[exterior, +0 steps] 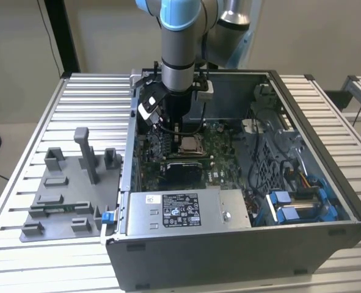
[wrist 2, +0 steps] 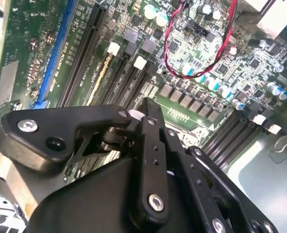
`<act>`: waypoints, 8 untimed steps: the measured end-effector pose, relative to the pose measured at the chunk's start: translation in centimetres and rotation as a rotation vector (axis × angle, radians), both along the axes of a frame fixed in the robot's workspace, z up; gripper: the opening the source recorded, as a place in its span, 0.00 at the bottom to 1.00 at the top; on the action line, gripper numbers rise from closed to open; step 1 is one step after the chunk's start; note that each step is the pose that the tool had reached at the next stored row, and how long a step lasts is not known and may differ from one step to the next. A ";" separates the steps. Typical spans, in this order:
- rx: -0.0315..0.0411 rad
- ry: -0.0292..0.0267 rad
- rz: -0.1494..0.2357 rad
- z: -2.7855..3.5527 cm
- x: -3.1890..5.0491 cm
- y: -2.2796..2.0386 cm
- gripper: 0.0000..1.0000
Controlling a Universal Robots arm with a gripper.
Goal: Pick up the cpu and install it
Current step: 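Install the second cpu locking lever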
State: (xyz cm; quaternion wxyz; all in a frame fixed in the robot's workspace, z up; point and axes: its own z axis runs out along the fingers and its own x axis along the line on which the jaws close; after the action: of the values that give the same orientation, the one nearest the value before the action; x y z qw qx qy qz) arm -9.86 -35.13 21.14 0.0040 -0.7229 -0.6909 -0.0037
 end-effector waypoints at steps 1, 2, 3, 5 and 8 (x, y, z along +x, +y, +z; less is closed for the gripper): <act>0.0000 0.0000 0.000 -0.02 0.00 0.00 0.00; 0.0001 0.0000 0.000 -0.07 0.00 0.00 0.00; 0.0006 0.0002 0.000 -0.16 0.00 0.00 0.00; 0.0025 0.0004 0.000 -0.52 -0.01 -0.01 0.00; 0.0063 0.0001 0.000 -1.07 0.00 0.00 0.00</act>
State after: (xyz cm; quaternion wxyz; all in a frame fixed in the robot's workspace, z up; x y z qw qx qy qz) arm -9.86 -35.13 20.07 0.0063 -0.7229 -0.6909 -0.0058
